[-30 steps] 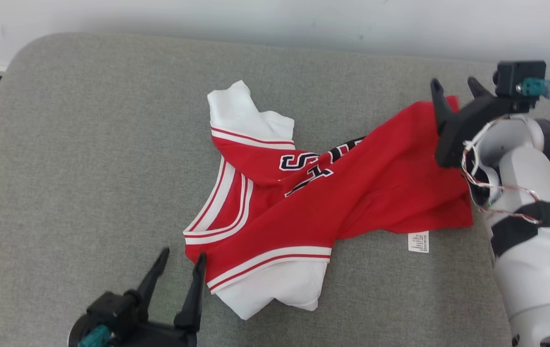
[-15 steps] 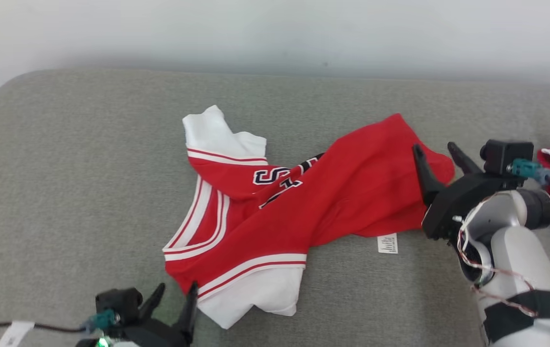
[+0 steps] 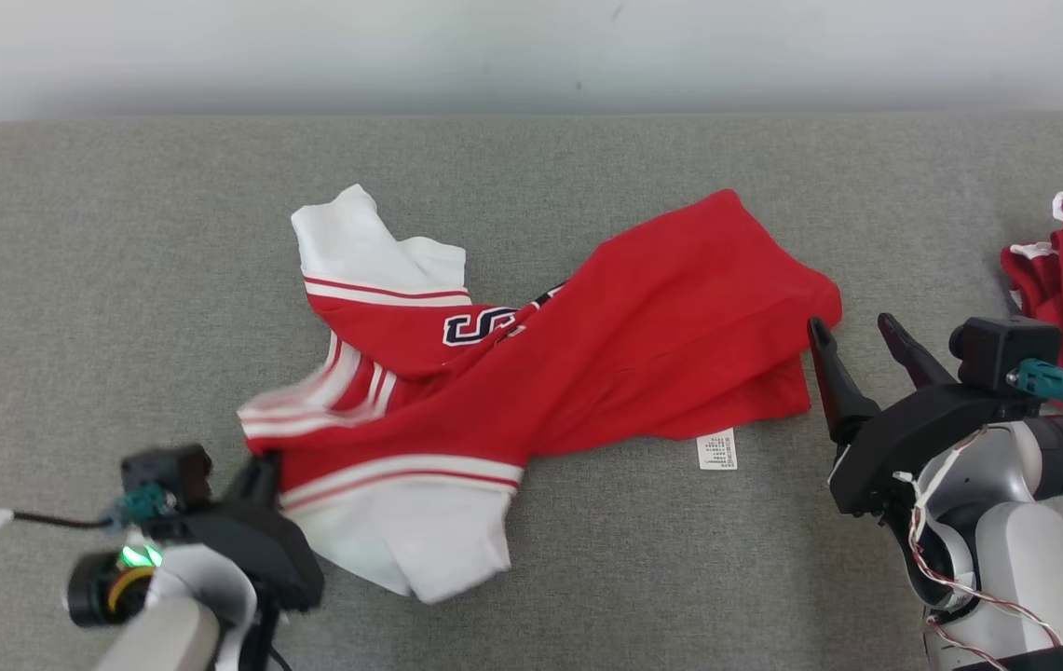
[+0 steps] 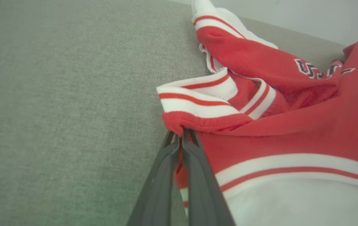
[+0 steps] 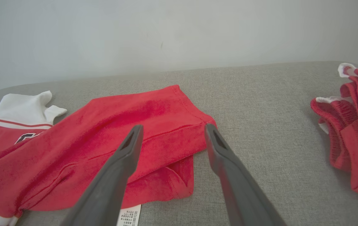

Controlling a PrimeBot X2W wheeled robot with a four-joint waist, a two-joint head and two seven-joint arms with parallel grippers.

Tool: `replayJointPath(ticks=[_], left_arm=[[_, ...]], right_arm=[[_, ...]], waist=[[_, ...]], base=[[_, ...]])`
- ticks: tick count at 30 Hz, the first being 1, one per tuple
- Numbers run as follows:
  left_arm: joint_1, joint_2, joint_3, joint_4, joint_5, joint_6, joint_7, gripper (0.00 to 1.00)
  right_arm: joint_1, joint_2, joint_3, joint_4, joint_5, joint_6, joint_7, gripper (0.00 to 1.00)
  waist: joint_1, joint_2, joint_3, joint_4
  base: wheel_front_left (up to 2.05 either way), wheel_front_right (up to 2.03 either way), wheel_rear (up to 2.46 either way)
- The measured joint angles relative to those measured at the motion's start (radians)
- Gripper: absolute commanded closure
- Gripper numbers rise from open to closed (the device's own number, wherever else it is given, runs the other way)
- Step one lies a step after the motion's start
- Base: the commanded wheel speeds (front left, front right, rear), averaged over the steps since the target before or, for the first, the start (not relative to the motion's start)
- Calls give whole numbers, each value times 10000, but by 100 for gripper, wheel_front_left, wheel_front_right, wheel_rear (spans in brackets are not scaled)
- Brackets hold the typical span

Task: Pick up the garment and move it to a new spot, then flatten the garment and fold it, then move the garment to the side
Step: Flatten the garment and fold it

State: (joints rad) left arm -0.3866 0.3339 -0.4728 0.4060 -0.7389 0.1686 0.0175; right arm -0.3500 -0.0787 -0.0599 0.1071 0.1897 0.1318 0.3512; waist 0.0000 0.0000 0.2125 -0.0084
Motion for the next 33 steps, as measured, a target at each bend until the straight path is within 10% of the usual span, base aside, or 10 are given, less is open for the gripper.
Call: replayJointPath(ticks=[12,14,33], left_arm=[[-1743,169,136,529,690,249,-777,100],[-1880,104,-21,788,794,236,-771,0],[1117,173,48,-518,-462,-111,-529,0]], right_arm=[[257,171,-127,-529,-138,0,217,0],[263,184,-104,-535,-136,0,240,0],[1315,268,-842,-1060,-140,0,637,0]], waist=[[0,0,62,63],[0,0,50,47],[-1,0,-470,312]], base=[[0,0,0],[0,0,0],[0,0,0]])
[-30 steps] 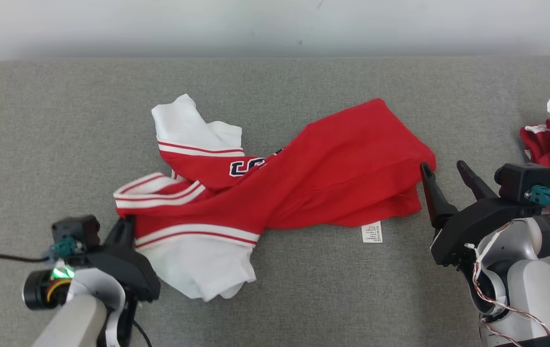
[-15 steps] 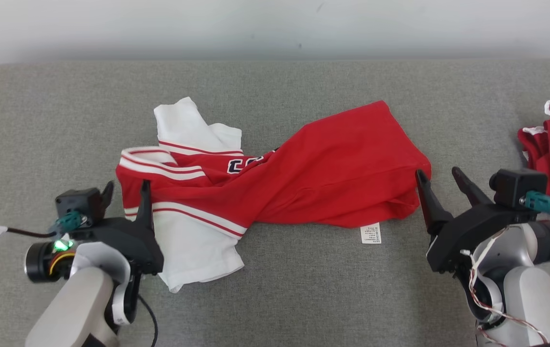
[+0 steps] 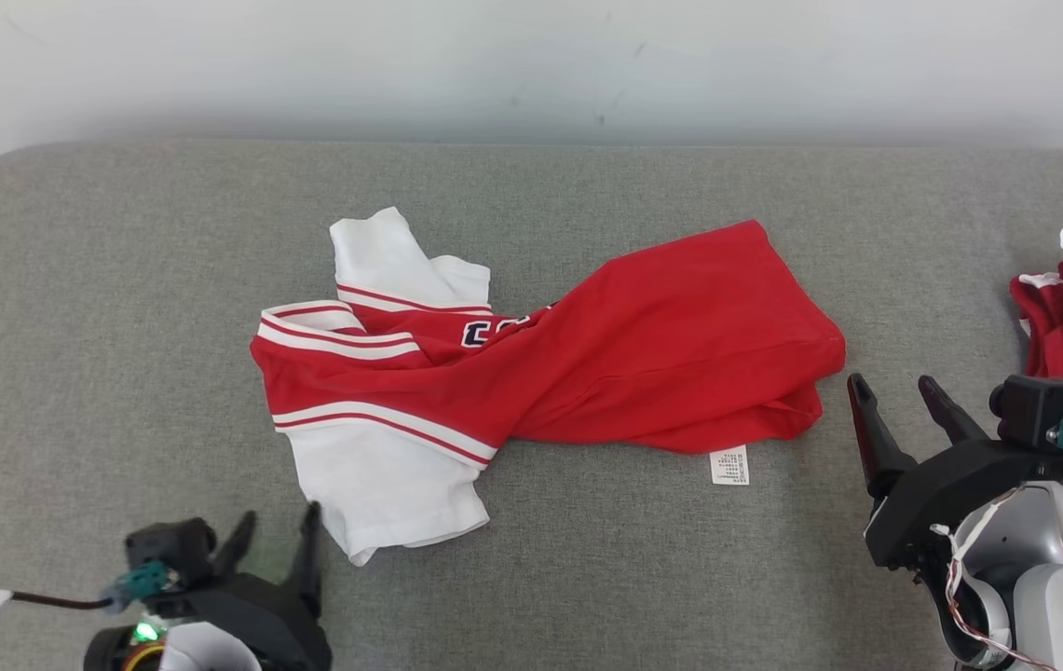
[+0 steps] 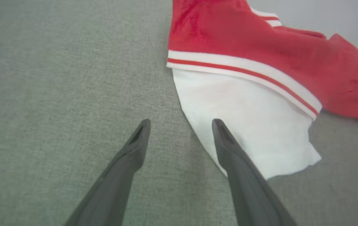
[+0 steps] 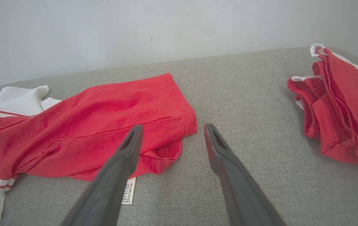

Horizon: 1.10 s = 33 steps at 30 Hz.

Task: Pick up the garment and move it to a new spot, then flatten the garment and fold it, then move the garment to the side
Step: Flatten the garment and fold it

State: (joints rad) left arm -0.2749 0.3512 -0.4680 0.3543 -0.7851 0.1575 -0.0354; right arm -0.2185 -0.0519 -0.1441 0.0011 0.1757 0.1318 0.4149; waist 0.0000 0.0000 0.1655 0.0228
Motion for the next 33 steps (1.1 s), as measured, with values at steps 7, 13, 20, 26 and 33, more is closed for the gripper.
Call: replayJointPath(ticks=[7,13,20,26,33], left_arm=[[75,-67,-374,-171,-31,-35,571,0],[49,-27,-673,-100,119,236,1062,0],[28,-92,-765,-27,29,502,1624,63],[125,-44,-690,-132,-111,639,1766,100],[271,86,-514,-581,-221,721,1718,100]], right_arm=[[-7,4,132,-59,73,0,71,0],[-22,4,190,-67,88,0,75,0],[-21,6,286,-13,102,0,73,0],[-79,6,353,297,-58,0,441,0],[-1559,-148,309,1546,-550,0,955,0]], waist=[[0,0,27,-152],[0,0,49,-335],[0,-1,15,-463],[0,-1,18,-446],[0,-1,236,-339]], base=[[0,0,0],[0,0,0],[0,0,0],[0,0,0],[0,0,0]])
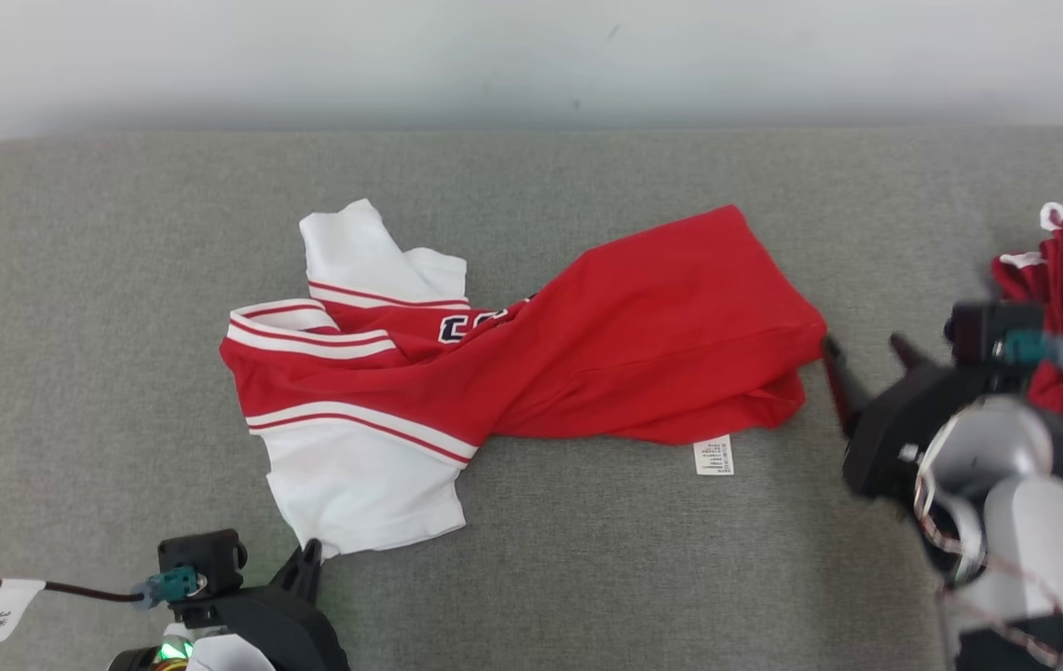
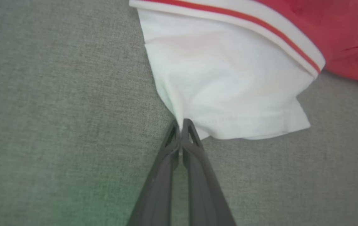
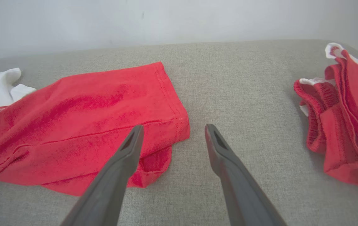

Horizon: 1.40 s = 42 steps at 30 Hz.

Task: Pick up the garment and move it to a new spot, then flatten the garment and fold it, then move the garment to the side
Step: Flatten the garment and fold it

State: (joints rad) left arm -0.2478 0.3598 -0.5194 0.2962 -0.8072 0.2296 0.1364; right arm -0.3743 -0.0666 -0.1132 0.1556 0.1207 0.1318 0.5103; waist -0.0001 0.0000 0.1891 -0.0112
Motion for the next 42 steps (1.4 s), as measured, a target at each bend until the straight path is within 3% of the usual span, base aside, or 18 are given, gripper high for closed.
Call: replayJointPath(ticks=[12,16,17,19,20,24,25,28,29,31,41,42], left_arm=[[-356,-13,6,-414,61,31,-163,100],[-451,-56,8,-464,65,-2,-211,100],[-486,-58,-2,-481,65,-10,-221,100],[-532,-56,-4,-487,65,-8,-222,100],[-567,-31,8,-479,65,21,-222,100],[-567,4,12,-454,61,58,-221,100],[-565,8,12,-451,61,73,-221,100],[-563,27,12,-439,56,82,-215,100],[-562,46,12,-445,50,84,-201,100],[-561,58,8,-451,48,94,-192,100],[-569,119,-6,-575,29,125,-121,100],[-575,119,-8,-579,17,125,-121,100]], right_arm=[[-2566,-527,-830,3076,-961,0,976,0],[-2926,-617,-861,3597,-1030,0,1051,11],[-3049,-625,-828,3785,-1030,0,1024,44],[-3092,-637,-769,3916,-1028,0,963,55],[-3202,-652,-627,4075,-941,0,874,67],[-3196,-677,-508,4125,-838,0,790,97],[-3194,-681,-495,4146,-811,0,792,100],[-3180,-708,-491,4194,-744,0,807,100],[-3175,-731,-491,4201,-694,0,909,64],[-3181,-798,-430,4165,-683,0,1106,0],[-3266,-1129,-13,3745,-148,0,2736,0],[-3265,-1147,13,3685,-121,0,2777,10]], waist=[[1,1,775,580],[1,1,993,754],[1,0,1074,803],[1,1,1131,824],[1,0,1141,775],[1,1,1073,696],[1,0,1053,676],[1,0,1006,623],[1,0,988,604],[1,0,982,599],[1,1,1088,661],[1,1,1096,668]], base=[[0,0,0],[0,0,0],[0,0,0],[0,0,0],[0,0,0],[0,0,0],[0,0,0],[0,0,0],[0,0,0],[0,0,0],[0,0,0],[0,0,0]])
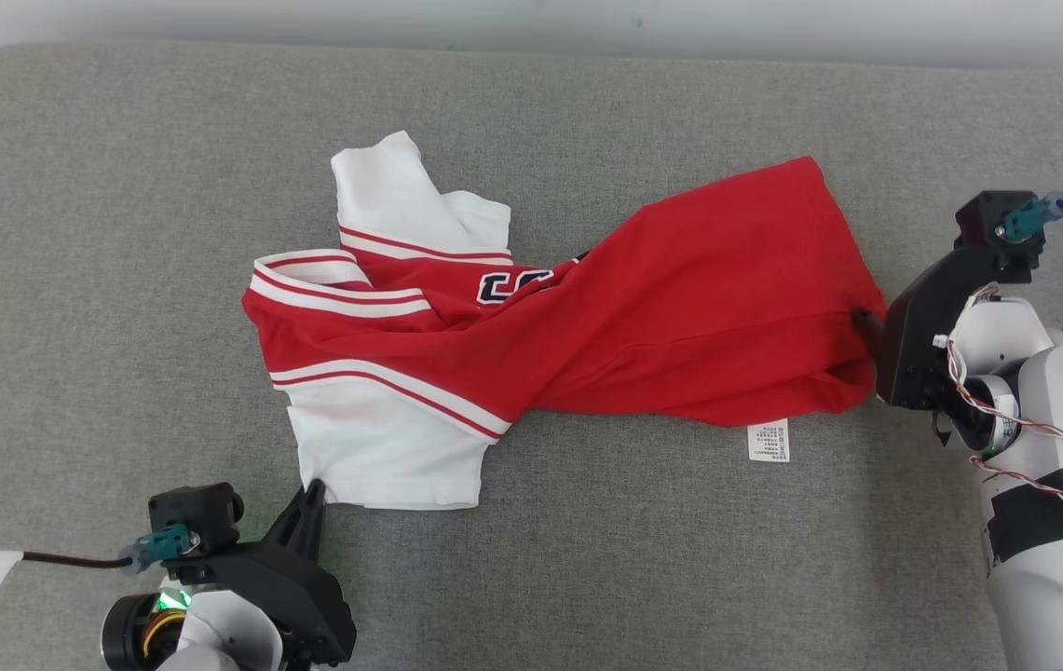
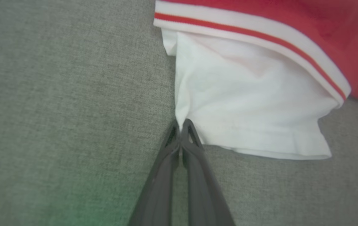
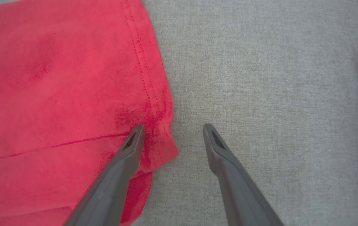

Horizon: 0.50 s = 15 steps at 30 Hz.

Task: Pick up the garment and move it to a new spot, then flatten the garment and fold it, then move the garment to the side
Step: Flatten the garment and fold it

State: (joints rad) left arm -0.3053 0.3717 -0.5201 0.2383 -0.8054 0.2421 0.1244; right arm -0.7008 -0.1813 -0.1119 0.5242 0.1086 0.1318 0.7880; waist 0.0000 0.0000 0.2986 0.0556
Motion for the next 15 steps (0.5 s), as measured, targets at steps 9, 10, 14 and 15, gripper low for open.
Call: replayJointPath(ticks=[9,10,14,15], left_arm=[[-7,31,-27,-6,-40,0,0,100],[-6,33,-33,-4,-44,2,0,100],[-6,40,-58,-35,-42,38,0,100],[-7,48,-61,-48,-42,40,0,100]], right_arm=[[54,-100,111,-391,-15,0,267,51],[64,-96,96,-395,-17,0,353,51],[105,-96,94,-479,-15,0,407,57],[105,-96,96,-481,-15,0,426,56]], waist=[[0,0,-29,-24],[0,0,-33,-26],[0,0,-16,-15],[0,0,-2,-11]], base=[[0,0,0],[0,0,0],[0,0,0],[0,0,0]])
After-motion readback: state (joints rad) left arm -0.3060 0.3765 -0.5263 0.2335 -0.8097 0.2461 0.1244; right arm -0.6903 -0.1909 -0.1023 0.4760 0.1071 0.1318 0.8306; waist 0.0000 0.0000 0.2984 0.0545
